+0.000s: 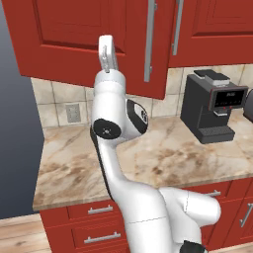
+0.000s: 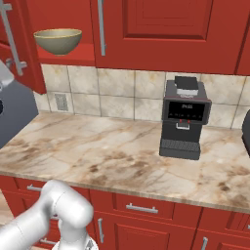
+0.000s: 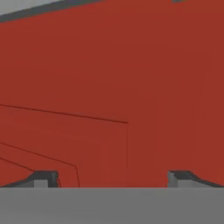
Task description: Open the cabinet. Pick the bowls from the counter and place them in the cabinet. Then close the cabinet.
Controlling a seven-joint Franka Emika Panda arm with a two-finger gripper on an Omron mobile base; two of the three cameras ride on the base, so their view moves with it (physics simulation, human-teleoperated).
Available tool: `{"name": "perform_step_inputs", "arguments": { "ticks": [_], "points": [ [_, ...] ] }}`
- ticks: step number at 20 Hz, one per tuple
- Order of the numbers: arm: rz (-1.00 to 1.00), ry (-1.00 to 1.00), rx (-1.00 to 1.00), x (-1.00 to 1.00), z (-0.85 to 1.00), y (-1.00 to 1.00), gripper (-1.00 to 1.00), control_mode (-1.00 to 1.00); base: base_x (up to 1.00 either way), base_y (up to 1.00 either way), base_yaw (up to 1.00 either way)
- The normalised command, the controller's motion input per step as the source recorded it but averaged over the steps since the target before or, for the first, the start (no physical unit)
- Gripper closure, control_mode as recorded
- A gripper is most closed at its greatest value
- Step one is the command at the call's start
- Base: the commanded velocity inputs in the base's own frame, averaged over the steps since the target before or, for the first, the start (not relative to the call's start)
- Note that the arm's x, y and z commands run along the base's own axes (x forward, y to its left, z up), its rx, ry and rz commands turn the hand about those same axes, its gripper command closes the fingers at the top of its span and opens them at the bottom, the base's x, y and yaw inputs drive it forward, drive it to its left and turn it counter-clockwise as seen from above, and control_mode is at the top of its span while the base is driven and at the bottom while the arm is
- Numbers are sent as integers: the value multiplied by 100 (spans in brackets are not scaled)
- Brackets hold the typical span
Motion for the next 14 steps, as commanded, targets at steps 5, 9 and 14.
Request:
{"name": "perform_step_inputs", "arguments": {
  "ticks": [5,9,14],
  "points": [
    [2,-2,9,96,-12,-16,-100,-100,0,0,0],
    [6,0,9,100,-11,-10,-100,-100,0,0,0],
    [9,-1,11,100,-20,-7,-100,-100,0,0,0]
  ]
}}
